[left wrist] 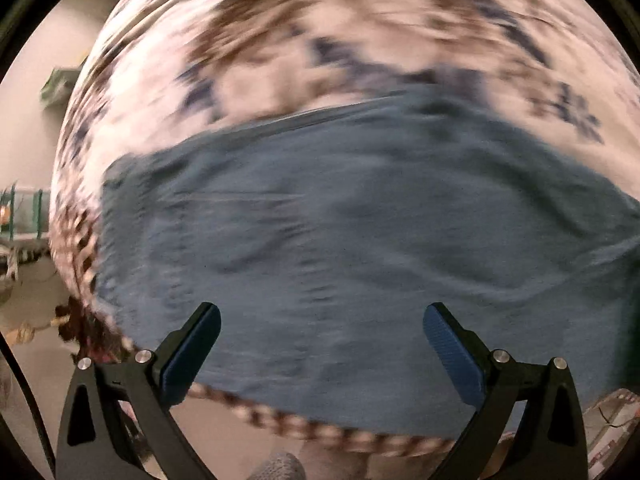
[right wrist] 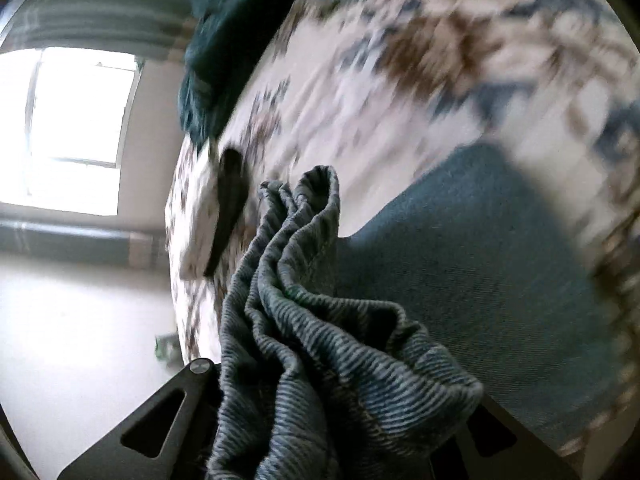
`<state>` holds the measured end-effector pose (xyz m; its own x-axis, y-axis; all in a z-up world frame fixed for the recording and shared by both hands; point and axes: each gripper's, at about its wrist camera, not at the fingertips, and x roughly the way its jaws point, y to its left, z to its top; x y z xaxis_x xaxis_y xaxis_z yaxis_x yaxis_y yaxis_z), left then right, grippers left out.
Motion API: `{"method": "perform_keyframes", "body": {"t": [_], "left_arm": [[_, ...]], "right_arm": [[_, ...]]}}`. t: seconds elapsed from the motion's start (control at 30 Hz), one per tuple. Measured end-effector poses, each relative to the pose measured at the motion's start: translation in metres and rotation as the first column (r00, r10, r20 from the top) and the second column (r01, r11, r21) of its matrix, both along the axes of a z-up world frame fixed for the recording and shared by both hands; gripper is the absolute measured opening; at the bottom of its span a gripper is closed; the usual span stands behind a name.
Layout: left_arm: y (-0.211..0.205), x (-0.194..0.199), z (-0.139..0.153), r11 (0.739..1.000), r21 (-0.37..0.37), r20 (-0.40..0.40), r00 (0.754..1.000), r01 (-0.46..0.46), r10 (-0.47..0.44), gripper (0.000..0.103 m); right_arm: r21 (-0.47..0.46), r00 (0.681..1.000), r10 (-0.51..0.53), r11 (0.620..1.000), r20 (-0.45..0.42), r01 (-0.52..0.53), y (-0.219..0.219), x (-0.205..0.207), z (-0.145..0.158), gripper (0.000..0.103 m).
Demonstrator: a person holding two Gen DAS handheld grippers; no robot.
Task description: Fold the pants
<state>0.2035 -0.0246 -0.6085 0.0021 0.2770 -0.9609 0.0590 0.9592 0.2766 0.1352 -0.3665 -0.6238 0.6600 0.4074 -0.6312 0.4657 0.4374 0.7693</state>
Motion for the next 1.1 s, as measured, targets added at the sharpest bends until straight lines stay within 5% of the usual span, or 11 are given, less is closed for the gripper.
{"method": "perform_keyframes", "body": {"t": [0.27,0.33,0.4,0.43,0.5,0.73,0.83,0.97,1.0,1.07,1.1], "left_arm": [[0.079,-0.004,0.0,0.996,0.026,0.005,0.996,-0.085,0.085,0.103],[0.083,-0.008,0.002,0.995,0.023,0.005,0.995,-0.099,0.099,0.103],[0.082,-0.01,0.007,0.992,-0.002,0.008,0.992,-0.123,0.123,0.103],[0.084,-0.01,0.01,0.991,-0.016,0.01,0.991,-0.135,0.135,0.103],[0.085,-0.008,0.018,0.987,-0.053,0.009,0.988,-0.153,0.154,0.103],[0.051,0.002,0.032,0.947,-0.282,-0.01,0.987,-0.157,0.161,0.103],[0.025,0.005,0.017,0.924,-0.349,-0.054,0.988,-0.153,0.143,0.103],[-0.015,0.01,-0.018,0.894,-0.424,-0.124,0.987,-0.146,0.102,0.103],[-0.026,0.011,-0.028,0.9,-0.418,-0.134,0.988,-0.122,0.072,0.101],[-0.042,0.011,-0.04,0.902,-0.425,-0.127,0.992,-0.075,0.023,0.079],[-0.047,0.01,-0.043,0.908,-0.416,-0.111,0.994,-0.049,0.003,0.041]], "right_arm": [[-0.011,0.959,0.263,0.964,-0.103,-0.266,0.145,0.026,-0.058,0.007],[-0.028,0.934,0.304,0.949,-0.188,-0.314,0.167,0.027,-0.066,0.014],[-0.028,0.919,0.339,0.936,-0.202,-0.351,0.177,0.028,-0.061,0.043],[-0.003,0.91,0.359,0.93,-0.207,-0.367,0.178,0.03,-0.056,0.07],[0.035,0.897,0.388,0.92,-0.212,-0.389,0.176,0.031,-0.042,0.082],[0.023,0.891,0.426,0.903,-0.156,-0.428,0.127,0.021,0.034,0.082],[-0.048,0.9,0.35,0.926,-0.258,-0.374,0.091,0.001,0.033,0.082],[-0.121,0.853,0.225,0.941,-0.471,-0.316,0.046,-0.015,-0.003,0.082],[-0.112,0.829,0.196,0.949,-0.524,-0.295,0.036,-0.018,-0.015,0.082],[-0.079,0.809,0.154,0.968,-0.568,-0.239,0.022,-0.022,-0.033,0.082],[-0.058,0.806,0.15,0.973,-0.573,-0.223,0.017,-0.022,-0.039,0.082]]}}
